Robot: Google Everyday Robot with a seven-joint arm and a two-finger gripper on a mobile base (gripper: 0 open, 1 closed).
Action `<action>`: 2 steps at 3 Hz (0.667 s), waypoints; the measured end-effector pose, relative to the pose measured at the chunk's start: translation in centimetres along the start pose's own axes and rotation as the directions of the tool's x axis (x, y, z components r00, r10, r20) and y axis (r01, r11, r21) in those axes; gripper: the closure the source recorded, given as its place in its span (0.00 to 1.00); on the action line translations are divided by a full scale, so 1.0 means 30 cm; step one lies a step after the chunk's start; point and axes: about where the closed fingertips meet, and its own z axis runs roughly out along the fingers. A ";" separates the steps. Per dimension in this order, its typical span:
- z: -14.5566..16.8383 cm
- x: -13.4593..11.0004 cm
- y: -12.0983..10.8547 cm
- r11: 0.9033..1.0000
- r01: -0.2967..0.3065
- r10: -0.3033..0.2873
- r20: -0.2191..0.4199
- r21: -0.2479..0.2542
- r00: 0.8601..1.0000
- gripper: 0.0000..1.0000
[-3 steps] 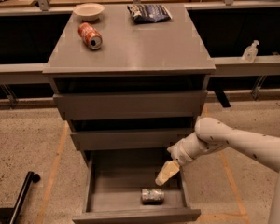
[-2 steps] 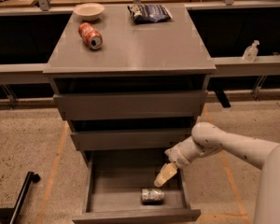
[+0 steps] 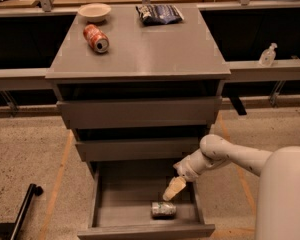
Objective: Pick 7up can from bottom drawer and place on counter
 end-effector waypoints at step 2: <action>0.145 0.095 -0.054 0.995 -0.030 0.044 -0.156 0.094 0.987 0.00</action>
Offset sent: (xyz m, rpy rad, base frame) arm 0.0068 0.0007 -0.0891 -0.3116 -0.0068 -0.0305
